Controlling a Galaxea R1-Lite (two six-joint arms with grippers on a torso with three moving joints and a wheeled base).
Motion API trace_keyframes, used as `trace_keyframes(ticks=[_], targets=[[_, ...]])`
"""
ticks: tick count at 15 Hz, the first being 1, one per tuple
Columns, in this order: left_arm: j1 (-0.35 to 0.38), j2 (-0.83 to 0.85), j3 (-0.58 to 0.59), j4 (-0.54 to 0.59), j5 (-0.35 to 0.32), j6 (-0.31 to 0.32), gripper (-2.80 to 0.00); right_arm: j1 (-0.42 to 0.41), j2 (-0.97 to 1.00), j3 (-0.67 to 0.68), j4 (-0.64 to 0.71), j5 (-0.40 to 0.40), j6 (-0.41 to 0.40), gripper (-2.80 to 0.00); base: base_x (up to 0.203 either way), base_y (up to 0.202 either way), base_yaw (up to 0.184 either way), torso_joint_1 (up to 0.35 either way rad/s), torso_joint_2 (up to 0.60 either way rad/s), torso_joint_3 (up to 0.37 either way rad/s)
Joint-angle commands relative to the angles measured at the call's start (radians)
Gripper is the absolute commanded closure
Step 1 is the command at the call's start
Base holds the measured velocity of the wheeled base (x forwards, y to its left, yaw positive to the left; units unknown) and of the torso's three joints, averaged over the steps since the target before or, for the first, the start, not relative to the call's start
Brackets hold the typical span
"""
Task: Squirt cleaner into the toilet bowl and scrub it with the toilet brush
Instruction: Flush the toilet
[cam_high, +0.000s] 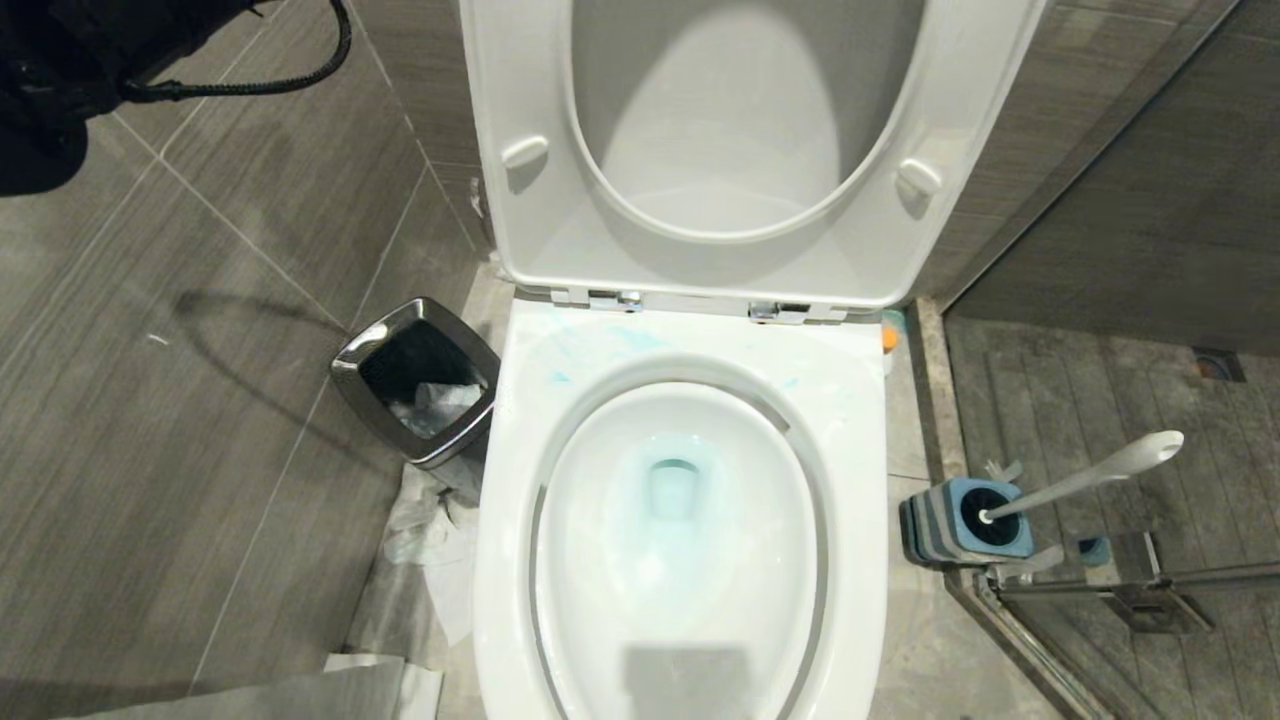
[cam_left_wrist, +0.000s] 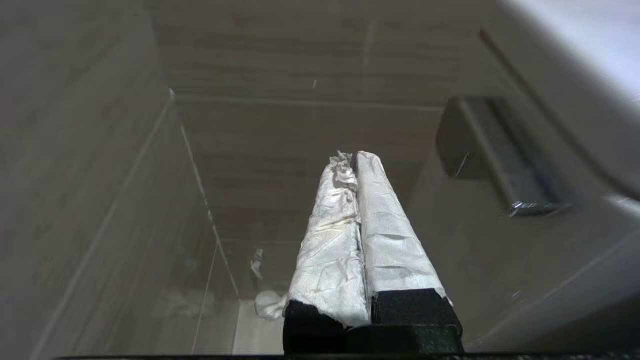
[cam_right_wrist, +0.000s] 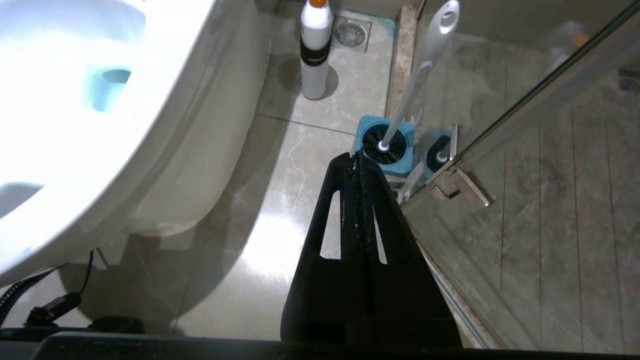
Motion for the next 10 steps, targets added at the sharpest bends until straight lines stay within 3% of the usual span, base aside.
trace_keyframes(ticks=[1,5,10], targets=[[0.01,0.005,0.0,-0.003,-0.001,-0.002,0.0,0.0,0.001,0.025,-0.001,0.001,-0.001,0.0,0.0,0.0,0.0,0.004,0.0,-0.161],[0.002,-0.001,0.0,-0.004,-0.007,0.0,0.0,0.0,0.001,0.026,-0.001,0.001,-0.001,0.0,0.0,0.0,0.0,0.001,0.0,-0.17],[-0.024,-0.03,-0.003,-0.014,-0.012,-0.008,0.0,0.0,0.001,0.025,-0.001,0.001,-0.001,0.0,0.0,0.0,0.0,0.003,0.0,-0.021]])
